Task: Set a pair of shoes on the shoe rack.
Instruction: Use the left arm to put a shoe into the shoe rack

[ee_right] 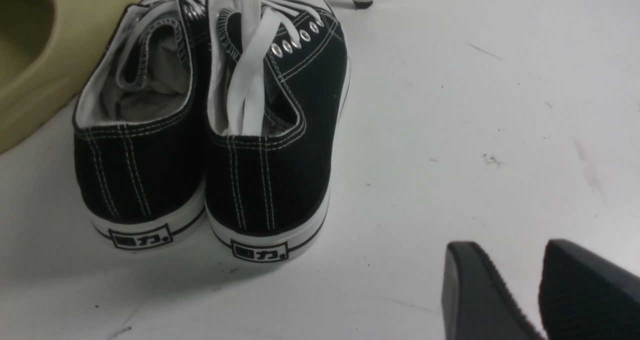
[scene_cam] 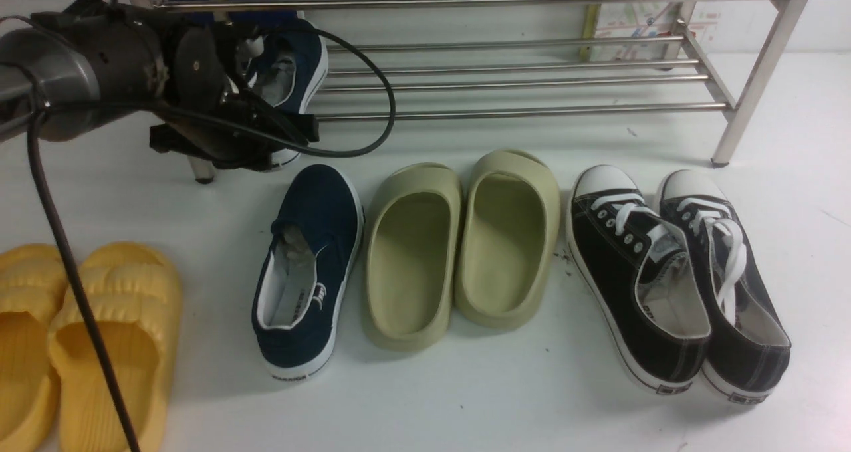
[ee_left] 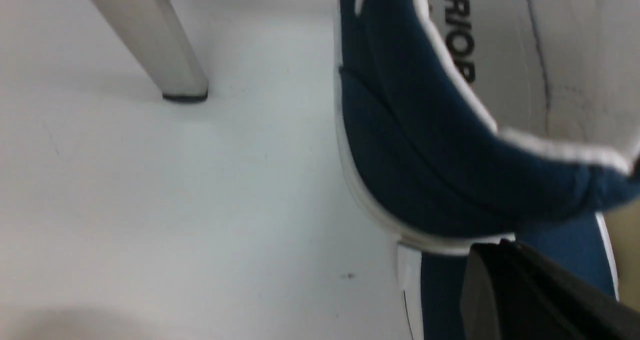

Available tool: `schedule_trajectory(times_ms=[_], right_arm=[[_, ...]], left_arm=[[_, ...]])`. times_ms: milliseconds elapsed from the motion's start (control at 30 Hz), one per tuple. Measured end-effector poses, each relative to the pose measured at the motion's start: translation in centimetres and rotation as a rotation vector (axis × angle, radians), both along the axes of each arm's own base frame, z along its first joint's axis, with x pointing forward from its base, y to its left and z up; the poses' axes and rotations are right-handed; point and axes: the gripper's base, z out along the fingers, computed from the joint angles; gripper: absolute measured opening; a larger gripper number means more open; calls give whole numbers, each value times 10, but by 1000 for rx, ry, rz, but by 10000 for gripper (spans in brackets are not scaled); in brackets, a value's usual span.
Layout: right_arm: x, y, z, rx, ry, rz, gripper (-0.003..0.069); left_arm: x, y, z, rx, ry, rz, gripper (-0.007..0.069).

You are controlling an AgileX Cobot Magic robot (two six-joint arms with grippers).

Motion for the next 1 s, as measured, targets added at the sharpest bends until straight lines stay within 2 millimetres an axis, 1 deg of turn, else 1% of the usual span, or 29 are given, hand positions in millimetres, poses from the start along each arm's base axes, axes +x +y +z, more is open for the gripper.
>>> schedule_trajectory(times_ms=[367,667,1000], right_arm=[[0,0,0,1,-1,0,239],[0,0,0,1,-1,0,239],[0,0,0,1,-1,0,239]], left_arm=[[5,4,1,39,-64,26,-13],[9,4,5,20,-122,43,-13],[9,4,2,28,-110,42,-10]])
